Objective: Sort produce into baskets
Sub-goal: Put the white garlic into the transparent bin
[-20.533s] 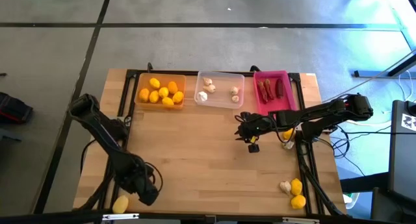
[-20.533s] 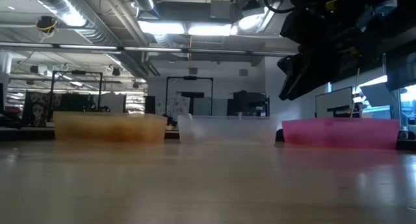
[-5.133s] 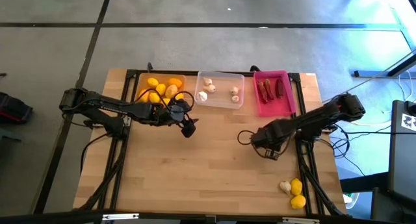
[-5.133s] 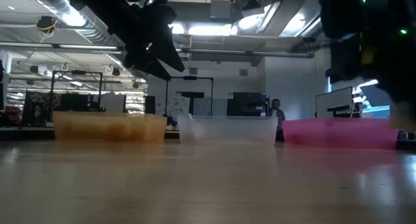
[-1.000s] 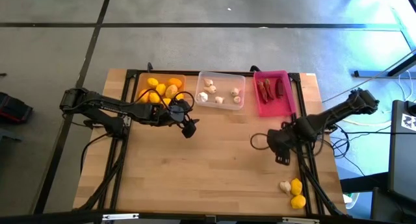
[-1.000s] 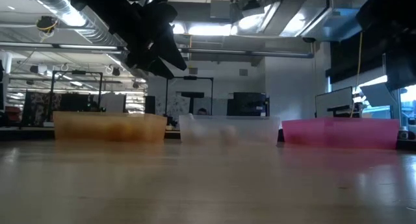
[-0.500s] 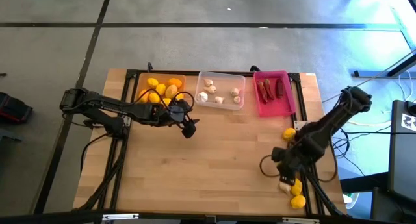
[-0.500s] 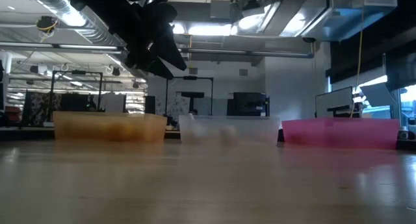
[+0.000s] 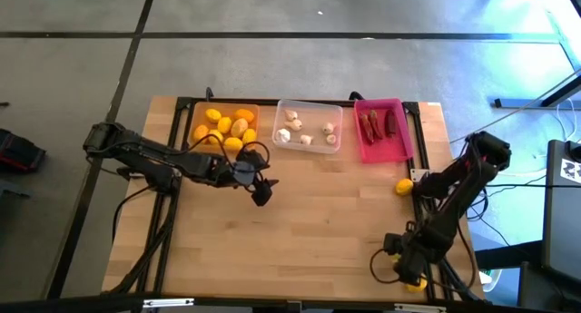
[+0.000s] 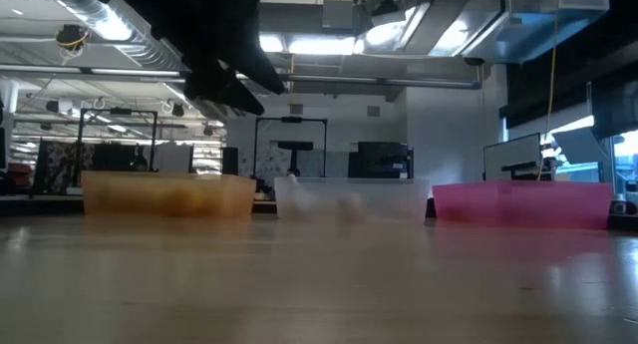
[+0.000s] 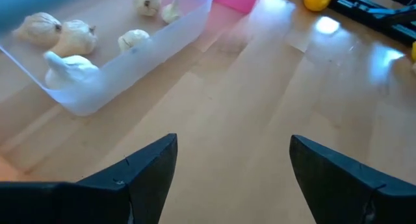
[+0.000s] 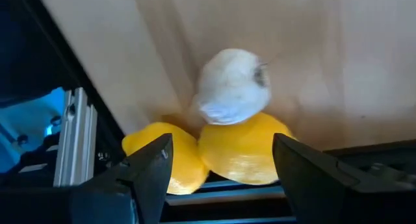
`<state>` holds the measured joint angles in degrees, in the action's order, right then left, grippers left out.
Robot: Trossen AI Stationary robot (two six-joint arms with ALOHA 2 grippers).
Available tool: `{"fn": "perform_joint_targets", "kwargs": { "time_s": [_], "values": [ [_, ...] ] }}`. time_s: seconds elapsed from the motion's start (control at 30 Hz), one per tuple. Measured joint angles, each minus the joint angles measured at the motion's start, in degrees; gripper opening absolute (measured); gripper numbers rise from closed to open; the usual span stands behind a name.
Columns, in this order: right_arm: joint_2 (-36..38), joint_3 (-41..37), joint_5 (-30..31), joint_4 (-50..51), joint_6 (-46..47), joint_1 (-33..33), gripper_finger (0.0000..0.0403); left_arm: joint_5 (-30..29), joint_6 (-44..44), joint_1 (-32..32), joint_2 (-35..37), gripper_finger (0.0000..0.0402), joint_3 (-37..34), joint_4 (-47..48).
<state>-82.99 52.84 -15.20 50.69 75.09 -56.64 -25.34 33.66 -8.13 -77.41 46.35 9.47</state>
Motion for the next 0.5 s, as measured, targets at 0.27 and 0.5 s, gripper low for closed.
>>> {"fn": "perform_joint_targets", "kwargs": {
  "time_s": [0.27, 0.5],
  "values": [
    [-3.83, 0.0, 3.53, -1.36, -0.88, -2.77, 0.0256, -2.81, 5.31, -3.29, 0.0, 0.0292, 0.0, -0.11],
    [-6.33, 0.0, 11.16, -1.2, -4.57, -2.6, 0.0256, -4.14, 5.1, -3.89, 0.0, 0.0292, 0.0, -2.0]
  ]
}}
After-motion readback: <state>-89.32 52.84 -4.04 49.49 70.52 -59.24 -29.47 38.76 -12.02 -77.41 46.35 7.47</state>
